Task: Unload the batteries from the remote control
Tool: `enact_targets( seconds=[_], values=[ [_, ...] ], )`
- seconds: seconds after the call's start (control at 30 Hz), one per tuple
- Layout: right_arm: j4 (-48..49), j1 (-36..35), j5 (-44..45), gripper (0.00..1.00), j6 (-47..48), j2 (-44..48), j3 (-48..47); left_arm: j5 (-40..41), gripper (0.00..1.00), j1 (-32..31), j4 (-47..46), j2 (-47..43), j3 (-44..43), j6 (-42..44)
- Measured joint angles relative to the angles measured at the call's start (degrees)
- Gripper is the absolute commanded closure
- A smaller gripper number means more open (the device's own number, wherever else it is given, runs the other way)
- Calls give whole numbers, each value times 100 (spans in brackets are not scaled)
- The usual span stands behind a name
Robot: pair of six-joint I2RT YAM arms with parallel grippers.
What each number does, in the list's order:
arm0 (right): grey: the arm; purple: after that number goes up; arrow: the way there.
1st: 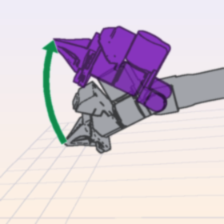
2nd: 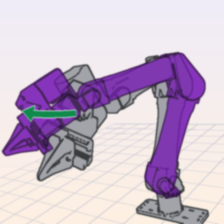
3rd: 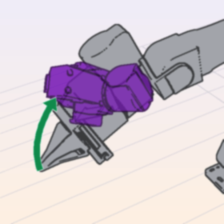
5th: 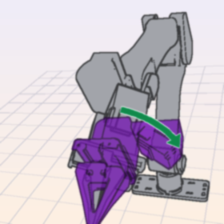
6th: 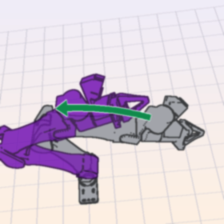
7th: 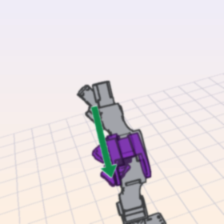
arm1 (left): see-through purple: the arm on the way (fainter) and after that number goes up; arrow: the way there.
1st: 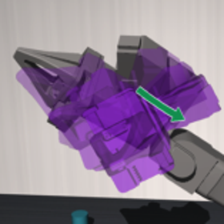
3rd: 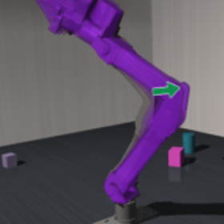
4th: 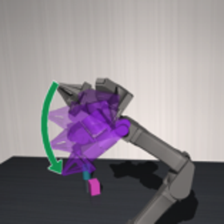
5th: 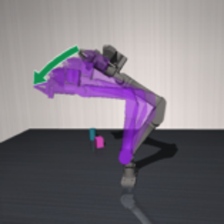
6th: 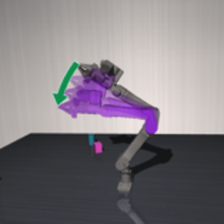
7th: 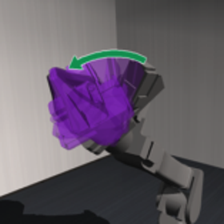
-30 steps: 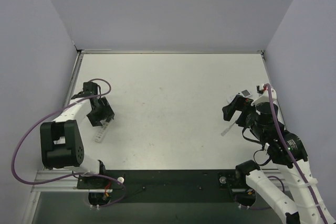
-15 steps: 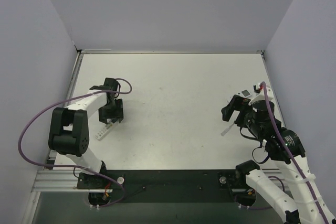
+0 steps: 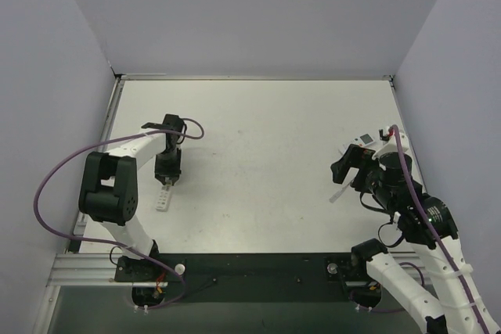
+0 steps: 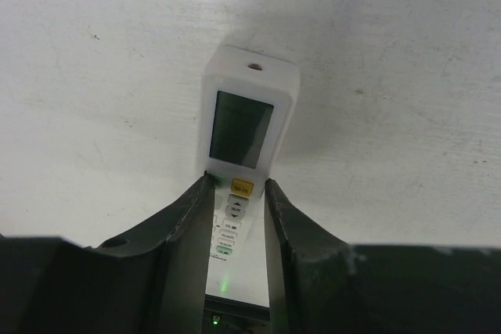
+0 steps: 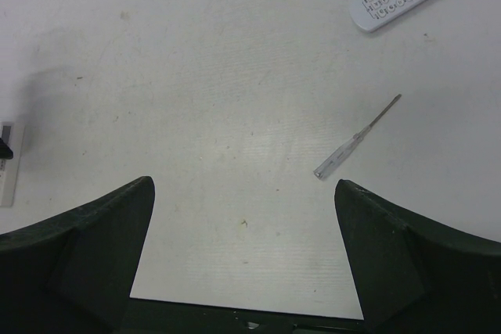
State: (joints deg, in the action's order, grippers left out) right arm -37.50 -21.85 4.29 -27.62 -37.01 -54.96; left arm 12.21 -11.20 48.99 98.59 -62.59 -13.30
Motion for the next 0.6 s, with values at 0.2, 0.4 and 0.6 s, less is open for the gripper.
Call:
enact_targets(
  seconds=[0.2, 0.4, 0.6],
  values=[
    [160, 0, -380, 7, 162, 356, 90, -149, 70, -70, 68, 20, -66, -22],
    [361, 0, -1082, 7, 199, 437, 291, -428, 35, -85, 11, -50, -50, -201],
    [437, 0, -1423, 8, 151, 417, 302, -188, 22, -101, -15, -136, -44, -197]
  ],
)
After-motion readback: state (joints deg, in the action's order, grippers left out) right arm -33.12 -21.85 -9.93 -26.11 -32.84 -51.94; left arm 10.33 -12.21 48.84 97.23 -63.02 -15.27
